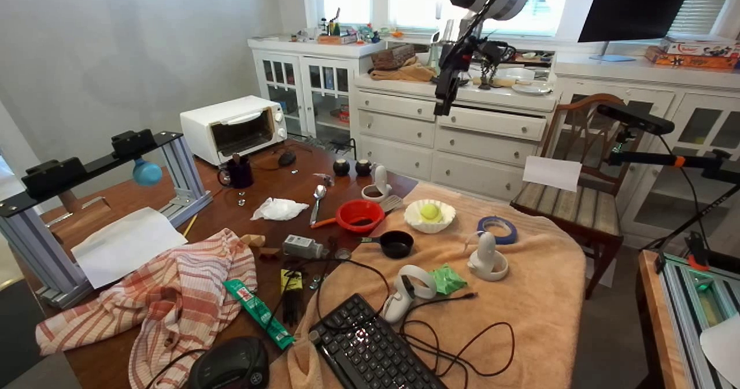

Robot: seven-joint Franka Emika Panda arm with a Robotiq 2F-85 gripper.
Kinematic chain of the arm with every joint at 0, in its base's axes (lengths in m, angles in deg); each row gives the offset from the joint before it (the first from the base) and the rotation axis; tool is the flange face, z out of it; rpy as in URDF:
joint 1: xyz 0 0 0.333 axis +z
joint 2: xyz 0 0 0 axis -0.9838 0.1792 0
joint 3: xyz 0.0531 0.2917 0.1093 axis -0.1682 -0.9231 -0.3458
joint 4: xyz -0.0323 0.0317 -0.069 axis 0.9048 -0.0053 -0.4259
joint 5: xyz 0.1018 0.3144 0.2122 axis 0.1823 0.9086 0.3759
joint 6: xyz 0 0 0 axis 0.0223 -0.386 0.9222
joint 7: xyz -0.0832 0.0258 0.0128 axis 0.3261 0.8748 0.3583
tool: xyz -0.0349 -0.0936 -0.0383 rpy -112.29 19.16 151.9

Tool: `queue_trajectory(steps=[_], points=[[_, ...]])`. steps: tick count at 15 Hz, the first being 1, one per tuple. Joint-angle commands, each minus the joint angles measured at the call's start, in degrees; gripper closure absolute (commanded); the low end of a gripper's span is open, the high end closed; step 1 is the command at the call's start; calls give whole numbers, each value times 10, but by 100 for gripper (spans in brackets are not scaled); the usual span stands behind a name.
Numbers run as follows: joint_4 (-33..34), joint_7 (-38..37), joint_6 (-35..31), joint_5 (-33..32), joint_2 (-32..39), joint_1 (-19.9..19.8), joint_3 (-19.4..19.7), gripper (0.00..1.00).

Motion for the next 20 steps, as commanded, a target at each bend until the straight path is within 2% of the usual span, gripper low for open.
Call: queue_trajectory(steps=[1, 3, 4, 7, 11, 16, 20], points=[[122, -32, 50, 1, 124, -32, -33, 0], [160, -72, 59, -8, 169, -37, -42, 0], [88, -40, 23, -13, 111, -39, -48, 0], [129, -61, 29, -15, 156, -44, -56, 0], [148, -68, 45, -18, 169, -47, -58, 0], [209, -86, 77, -3, 263, -59, -89, 0], [241, -138, 35, 17, 324, -60, -106, 0]])
